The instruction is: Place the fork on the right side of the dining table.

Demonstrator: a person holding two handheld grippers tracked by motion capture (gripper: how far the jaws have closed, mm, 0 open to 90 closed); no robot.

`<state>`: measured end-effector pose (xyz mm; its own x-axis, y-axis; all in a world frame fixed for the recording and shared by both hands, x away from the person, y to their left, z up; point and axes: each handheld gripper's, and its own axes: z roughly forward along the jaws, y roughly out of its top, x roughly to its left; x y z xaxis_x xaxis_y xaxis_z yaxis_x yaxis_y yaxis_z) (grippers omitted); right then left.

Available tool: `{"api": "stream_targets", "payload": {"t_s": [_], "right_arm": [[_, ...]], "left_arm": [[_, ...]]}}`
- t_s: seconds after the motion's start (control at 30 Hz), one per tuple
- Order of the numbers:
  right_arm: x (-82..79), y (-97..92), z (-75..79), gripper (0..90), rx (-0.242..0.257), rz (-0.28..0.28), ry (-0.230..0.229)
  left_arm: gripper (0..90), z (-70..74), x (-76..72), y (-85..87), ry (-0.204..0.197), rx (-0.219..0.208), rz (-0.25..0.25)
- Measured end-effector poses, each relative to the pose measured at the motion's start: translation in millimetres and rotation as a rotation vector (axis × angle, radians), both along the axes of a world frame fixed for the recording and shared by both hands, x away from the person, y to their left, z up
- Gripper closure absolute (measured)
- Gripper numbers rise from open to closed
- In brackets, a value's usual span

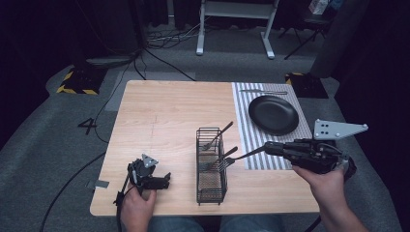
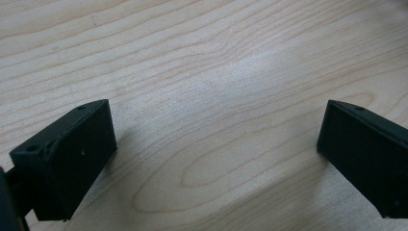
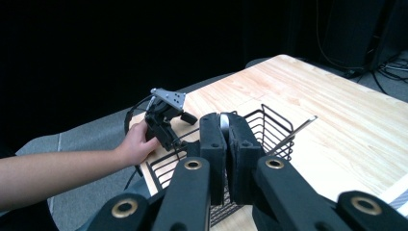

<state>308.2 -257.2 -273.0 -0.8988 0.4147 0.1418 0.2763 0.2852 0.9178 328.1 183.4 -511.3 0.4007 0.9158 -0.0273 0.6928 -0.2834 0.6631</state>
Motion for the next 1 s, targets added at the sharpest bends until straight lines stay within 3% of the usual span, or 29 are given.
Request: {"api": "stream_targets", "payload": {"t_s": [0.87,1.0], "right_arm": [[13.2,-61.7,14.2,86.9,0.042,-0.165,-0.025],[18.6,-74.5,11.4,86.9,0.04,-0.212,-0.022]], "left_arm": [[0.1,0.0,-0.1,0.0,0.001,-0.001,0.0],[0.1,0.0,0.0,0.1,0.0,0.001,-0.001]]}}
